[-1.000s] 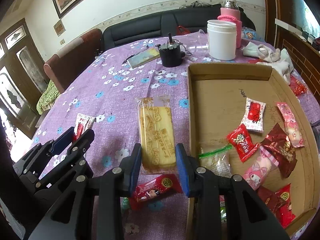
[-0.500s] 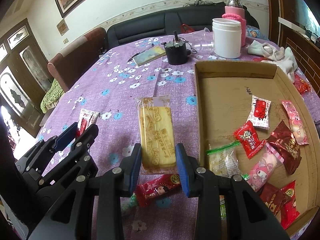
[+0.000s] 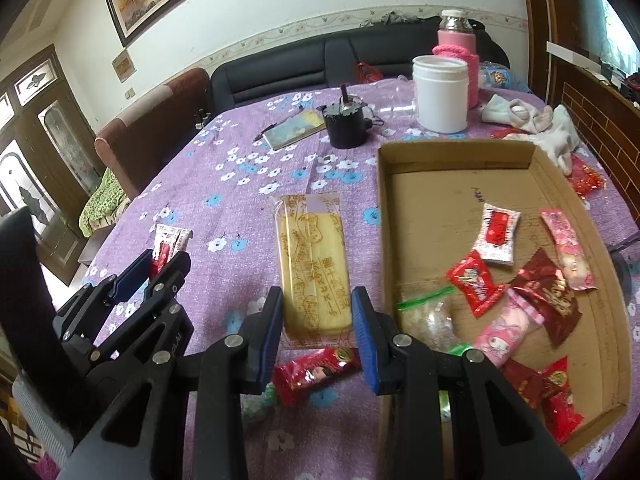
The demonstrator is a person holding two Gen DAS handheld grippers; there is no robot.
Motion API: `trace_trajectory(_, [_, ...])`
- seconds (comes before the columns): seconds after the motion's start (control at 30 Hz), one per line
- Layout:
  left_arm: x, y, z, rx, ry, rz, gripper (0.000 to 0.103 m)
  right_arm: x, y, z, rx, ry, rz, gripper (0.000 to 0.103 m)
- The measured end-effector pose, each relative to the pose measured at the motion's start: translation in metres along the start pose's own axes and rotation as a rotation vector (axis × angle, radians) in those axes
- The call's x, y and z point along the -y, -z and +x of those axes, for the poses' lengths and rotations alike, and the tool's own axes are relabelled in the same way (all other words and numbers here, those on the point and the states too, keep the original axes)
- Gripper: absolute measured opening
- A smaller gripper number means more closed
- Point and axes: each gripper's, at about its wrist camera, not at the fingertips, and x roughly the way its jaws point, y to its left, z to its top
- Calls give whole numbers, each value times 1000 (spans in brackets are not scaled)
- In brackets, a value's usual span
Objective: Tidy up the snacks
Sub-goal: 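Carry the white-and-red packet and yellow cake bar over the cardboard tray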
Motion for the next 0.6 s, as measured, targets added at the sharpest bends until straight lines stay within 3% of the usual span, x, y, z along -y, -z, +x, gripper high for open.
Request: trace_trajectory(0.6, [6,2,0,-2,4,16,31,65,6,-24,55,93,87,33])
